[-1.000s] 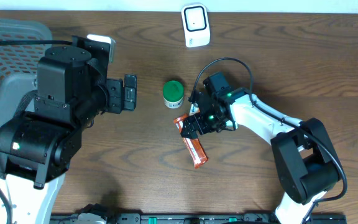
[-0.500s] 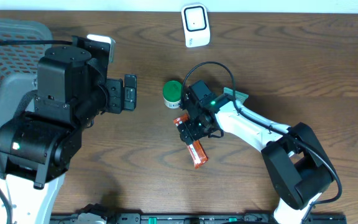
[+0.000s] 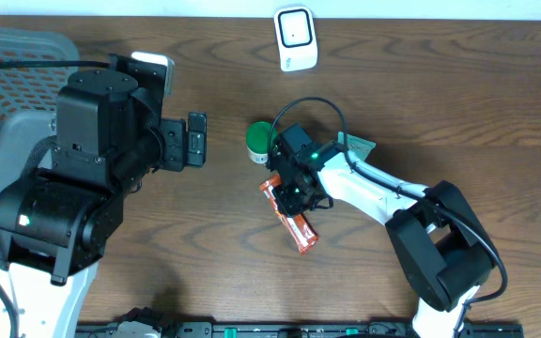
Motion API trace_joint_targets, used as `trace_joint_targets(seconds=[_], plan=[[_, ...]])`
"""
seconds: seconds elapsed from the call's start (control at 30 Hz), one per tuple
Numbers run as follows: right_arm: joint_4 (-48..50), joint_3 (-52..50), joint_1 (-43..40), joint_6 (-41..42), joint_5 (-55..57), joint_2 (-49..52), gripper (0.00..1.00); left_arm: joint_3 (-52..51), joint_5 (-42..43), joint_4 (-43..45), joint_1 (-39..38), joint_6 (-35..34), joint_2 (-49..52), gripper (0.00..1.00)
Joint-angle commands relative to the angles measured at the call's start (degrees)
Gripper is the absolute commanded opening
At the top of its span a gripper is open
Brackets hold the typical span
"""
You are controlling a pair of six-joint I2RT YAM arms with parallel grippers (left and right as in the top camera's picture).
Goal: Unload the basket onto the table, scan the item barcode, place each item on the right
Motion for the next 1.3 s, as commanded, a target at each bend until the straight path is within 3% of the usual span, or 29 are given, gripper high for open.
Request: trace_joint_targets(seconds=[0.0, 0.43, 0.7, 0.97, 1.27], plan=[[-1.1, -4.6, 1.4, 0.2, 1.0, 6.6, 0.01, -0.3, -0.7, 0.0, 0.3, -0.3, 0.0, 0.98], [-7.8, 5.0, -2.7, 0.3, -0.5, -0.8, 0.01, -0.3, -0.7, 0.0, 0.3, -0.3, 0.0, 0.98], [-6.8, 5.9, -9.5, -4.6, -24.5, -10.8, 0.01, -0.3, -0.7, 0.0, 0.3, -0.3, 0.0, 0.98], [-6.0, 5.6, -17.7, -11.3, -45.9, -12.0, 0.01, -0.3, -0.7, 0.0, 0.3, -0.3, 0.0, 0.98], [-2.6, 5.6, -25.4, -8.3, -50.8, -12.0, 0.01, -0.3, -0.7, 0.0, 0.3, -0.3, 0.0, 0.98]])
